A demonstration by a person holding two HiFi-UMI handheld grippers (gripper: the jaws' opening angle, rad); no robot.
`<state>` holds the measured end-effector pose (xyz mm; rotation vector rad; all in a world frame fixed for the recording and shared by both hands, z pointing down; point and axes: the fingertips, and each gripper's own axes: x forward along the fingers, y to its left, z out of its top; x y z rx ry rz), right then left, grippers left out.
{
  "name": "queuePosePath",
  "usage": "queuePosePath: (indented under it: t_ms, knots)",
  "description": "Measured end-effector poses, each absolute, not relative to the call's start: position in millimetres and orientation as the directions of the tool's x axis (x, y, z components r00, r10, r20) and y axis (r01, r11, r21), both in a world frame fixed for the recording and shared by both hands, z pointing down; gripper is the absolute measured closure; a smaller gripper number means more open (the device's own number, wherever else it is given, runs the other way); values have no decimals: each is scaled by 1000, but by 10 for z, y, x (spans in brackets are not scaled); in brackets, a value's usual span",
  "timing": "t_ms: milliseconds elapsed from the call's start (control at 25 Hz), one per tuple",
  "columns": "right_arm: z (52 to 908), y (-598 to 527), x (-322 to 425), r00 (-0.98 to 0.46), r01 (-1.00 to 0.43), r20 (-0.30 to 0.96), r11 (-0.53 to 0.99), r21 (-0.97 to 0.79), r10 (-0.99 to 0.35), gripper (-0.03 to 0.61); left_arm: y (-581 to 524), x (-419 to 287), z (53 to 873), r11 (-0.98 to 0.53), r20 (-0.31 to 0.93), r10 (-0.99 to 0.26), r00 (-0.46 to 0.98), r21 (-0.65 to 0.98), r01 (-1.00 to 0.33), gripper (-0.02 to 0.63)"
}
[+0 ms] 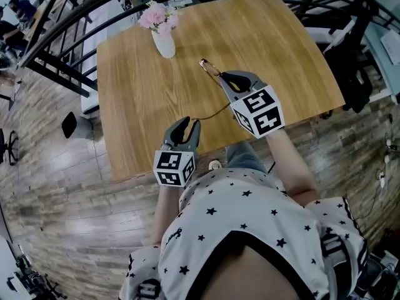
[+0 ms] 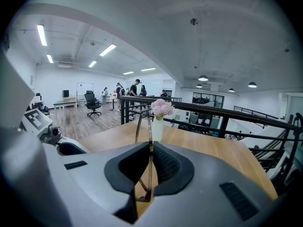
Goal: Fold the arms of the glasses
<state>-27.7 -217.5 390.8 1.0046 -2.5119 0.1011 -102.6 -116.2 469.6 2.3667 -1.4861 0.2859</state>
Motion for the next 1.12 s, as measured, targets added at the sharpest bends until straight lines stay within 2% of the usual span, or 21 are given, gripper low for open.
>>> queuePosePath:
  t_ms: [1120]
  knots:
    - [4194, -1951, -397, -667, -618, 475, 782, 76, -573, 557, -1419, -1221, 4477, -305, 277, -891, 361, 226, -925, 567]
